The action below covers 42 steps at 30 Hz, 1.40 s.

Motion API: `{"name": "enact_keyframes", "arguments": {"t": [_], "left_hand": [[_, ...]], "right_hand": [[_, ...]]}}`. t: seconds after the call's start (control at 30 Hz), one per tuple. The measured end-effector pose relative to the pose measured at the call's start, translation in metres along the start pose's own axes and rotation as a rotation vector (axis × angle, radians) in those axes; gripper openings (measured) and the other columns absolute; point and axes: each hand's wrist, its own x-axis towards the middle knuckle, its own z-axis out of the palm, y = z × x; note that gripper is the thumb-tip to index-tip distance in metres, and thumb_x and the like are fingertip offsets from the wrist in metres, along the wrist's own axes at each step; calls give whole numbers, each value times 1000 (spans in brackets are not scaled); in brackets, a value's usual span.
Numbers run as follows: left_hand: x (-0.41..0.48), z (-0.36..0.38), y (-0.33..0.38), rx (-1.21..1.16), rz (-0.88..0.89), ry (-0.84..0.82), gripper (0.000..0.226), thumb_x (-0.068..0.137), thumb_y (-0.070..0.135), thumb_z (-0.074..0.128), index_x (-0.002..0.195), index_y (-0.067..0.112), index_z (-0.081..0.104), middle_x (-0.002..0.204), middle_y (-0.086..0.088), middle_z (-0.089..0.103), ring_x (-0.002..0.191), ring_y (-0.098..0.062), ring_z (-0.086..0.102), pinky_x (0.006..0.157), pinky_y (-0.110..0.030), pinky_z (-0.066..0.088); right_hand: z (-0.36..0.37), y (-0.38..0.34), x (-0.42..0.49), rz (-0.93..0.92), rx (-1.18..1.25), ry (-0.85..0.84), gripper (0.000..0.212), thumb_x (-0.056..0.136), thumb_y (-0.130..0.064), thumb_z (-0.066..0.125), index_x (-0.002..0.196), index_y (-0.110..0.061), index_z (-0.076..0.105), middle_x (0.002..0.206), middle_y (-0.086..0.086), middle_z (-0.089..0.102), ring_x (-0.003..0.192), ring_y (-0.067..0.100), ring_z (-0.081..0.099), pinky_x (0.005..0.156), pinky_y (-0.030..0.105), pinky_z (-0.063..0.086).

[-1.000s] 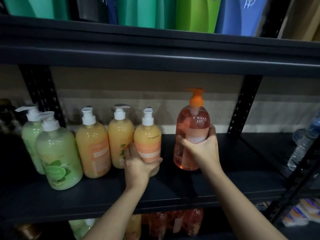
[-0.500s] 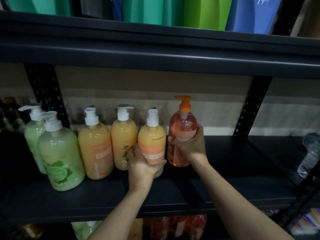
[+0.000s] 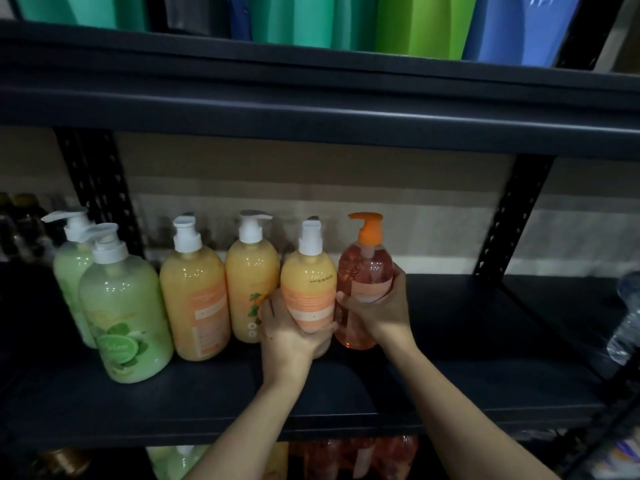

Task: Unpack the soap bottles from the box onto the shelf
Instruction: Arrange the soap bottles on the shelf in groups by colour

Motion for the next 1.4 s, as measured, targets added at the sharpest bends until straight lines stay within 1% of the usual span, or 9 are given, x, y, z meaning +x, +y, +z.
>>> {"name": "enact_keyframes", "arguments": {"t": [0.17,0.4,0.67,0.9,1.0,1.17,1.27,1.33,1.4], "left_hand": [[-1,-1,3,-15,-19,4,102,41,45,94,123,1,51,115,-16,53,97,-33,60,72,-41,55],[-2,-1,6,-89,-72,17,97,42,41,97,119,5,50,112,-10,55,96,-24,58,76,-33,49],[-9,1,14,-175,-153,70,88,45,29,99,114,7,49,107,-2,56,94,-11,54,72,-11,39],[-14,5,21,-154,-256,78,92,49,29,97,124,3,53,116,-16,62,106,-30,63,87,-30,48],[-17,5,29,-95,-266,98,98,50,27,97,133,1,50,134,-20,46,121,-36,51,101,-39,44],[-14,-6,38,14,-286,-1,102,52,36,95,136,2,47,139,-19,39,125,-39,47,91,-47,49],[-13,-12,43,21,-324,-62,109,55,39,94,142,4,38,143,-20,34,131,-40,40,96,-50,47],[-18,-16,50,32,-339,-36,104,63,40,89,144,4,34,143,-20,33,133,-39,37,97,-52,45],[-25,-20,60,55,-313,19,84,77,41,77,139,2,37,140,-19,36,130,-38,39,92,-51,46]], "right_hand": [[0,7,-3,29,-7,-30,100,52,-21,97,128,-40,34,121,-13,57,112,7,59,97,34,50],[-8,0,-2,80,44,-169,96,65,-14,92,134,-32,29,121,-13,56,109,0,57,82,16,48],[-11,5,-10,141,10,-169,104,54,-37,93,140,-31,34,125,-7,60,113,11,61,100,41,52],[-13,0,-12,154,-35,-190,98,63,-25,92,142,-31,34,126,-7,60,114,10,60,102,40,50],[-15,-5,-13,157,-53,-185,92,65,-22,91,137,-32,36,125,-7,60,116,12,59,103,38,48],[-16,-16,-15,125,-96,-204,83,57,-28,91,127,-33,47,121,-5,65,113,12,63,102,42,50],[-24,-22,-22,102,-81,-168,70,63,-9,90,116,-34,52,109,-5,68,98,-1,67,89,25,57],[-33,-29,-32,75,-122,-140,72,71,-7,86,126,-30,47,120,-7,61,100,-10,62,83,10,50],[-44,-30,-40,54,-266,-109,99,71,-26,88,151,-21,28,148,1,42,129,4,47,98,16,40]]}}
